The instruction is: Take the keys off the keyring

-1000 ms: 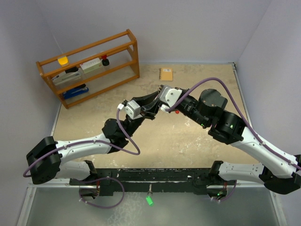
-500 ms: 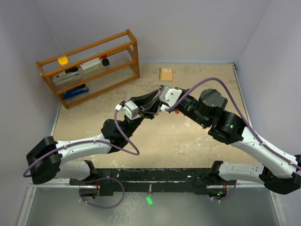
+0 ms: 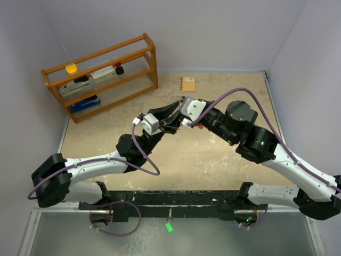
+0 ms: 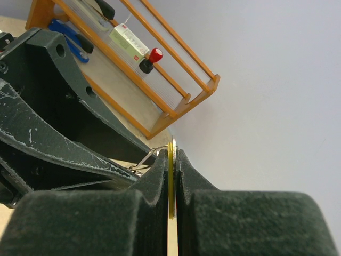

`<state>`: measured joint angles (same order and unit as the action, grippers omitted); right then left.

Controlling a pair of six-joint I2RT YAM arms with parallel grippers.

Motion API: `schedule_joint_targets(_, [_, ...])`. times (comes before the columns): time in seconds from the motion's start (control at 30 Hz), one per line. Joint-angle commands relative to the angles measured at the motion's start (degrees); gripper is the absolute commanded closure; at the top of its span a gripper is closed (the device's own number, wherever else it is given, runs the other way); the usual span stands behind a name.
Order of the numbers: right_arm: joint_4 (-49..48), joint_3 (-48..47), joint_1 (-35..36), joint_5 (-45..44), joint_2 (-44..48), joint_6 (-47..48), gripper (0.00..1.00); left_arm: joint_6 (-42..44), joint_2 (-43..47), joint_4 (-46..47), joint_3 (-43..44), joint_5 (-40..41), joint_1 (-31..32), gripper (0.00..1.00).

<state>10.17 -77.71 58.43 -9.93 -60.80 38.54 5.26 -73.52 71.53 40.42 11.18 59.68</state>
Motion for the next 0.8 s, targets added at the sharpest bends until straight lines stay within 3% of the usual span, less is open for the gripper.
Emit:
schedule_joint_targets(0.0, [-3.86, -0.71, -0.14, -1.15, 0.34, -0.4, 1.0, 1.15, 0.33, 2.3, 2.55, 0.16, 0.26, 0.72])
schedule_joint_targets(0.27, [-3.85, -0.69, -0.16, -1.17, 0.41, -0.48, 1.0, 1.0, 0.28, 2.05, 2.49, 0.29, 0.3, 0.8])
schedule_joint_targets(0.53, [-3.85, -0.77, -0.16, -1.49, 0.66, -0.29, 1.0, 1.74, 1.07, 0.6, 2.0, 1.21, 0.33, 0.97])
schedule_joint_targets(0.77, [-2.23, -3.54, -0.21, -2.29, -0.88, 0.19, 1.0, 4.87, 3.47, -4.38, 1.67, 1.41, 0.44, 0.99])
